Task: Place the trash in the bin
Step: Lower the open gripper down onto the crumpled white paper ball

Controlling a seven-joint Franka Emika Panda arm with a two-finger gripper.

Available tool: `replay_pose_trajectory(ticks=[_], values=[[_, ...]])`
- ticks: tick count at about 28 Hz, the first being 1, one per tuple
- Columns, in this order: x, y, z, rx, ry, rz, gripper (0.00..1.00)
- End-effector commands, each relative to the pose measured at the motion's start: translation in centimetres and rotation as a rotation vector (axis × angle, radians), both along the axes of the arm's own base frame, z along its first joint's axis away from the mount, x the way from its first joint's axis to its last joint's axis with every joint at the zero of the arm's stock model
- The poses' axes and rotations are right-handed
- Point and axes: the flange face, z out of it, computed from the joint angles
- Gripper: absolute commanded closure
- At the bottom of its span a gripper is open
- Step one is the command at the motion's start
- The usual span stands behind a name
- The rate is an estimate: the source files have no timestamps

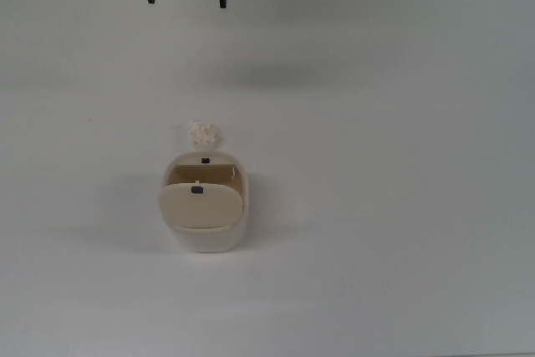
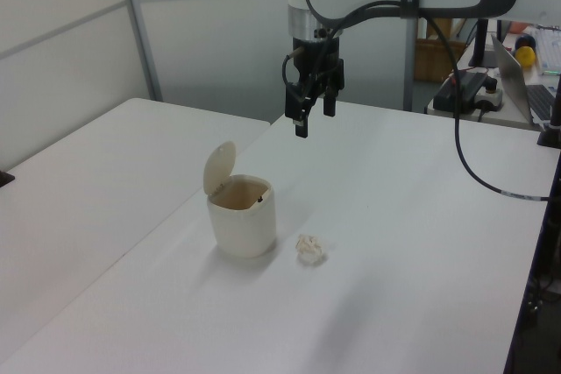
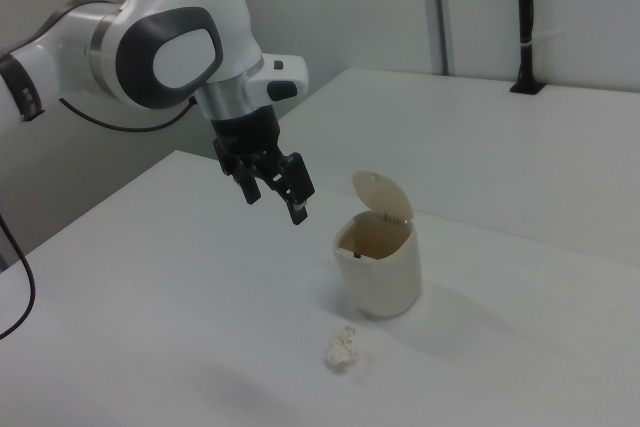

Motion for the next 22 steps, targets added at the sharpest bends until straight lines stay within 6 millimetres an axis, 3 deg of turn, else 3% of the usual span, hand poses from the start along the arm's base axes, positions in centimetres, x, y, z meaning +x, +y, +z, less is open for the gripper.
replay_pose_trajectory(ticks=[1, 11, 16, 18, 22], values=[[0.2, -0.1, -0.8, 0.040, 0.020, -0.026, 0.00], [2.3, -0.3, -3.6, 0.037, 0.024, 0.026, 0.00], [3.5, -0.2, -7.4, 0.025, 0.082, 0.136, 0.00], [4.2, 0.3, -10.1, 0.012, 0.115, 0.215, 0.00], [4.8, 0.7, -12.8, -0.016, 0.131, 0.244, 0.00]])
